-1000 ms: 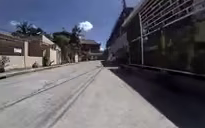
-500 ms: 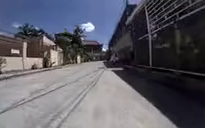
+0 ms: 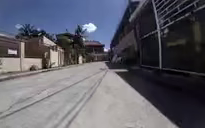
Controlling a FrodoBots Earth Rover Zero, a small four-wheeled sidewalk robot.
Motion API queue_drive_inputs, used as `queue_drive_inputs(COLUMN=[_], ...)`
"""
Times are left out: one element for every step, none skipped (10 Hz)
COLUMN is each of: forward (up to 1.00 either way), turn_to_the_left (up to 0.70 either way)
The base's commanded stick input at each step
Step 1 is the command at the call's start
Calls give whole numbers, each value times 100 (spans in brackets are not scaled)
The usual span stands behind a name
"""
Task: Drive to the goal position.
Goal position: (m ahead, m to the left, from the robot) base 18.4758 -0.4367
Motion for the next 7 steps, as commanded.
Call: queue_drive_inputs(forward=[100,100,100,100,100,100,100], turn_to_the_left=[0,0,0,0,0,0,0])
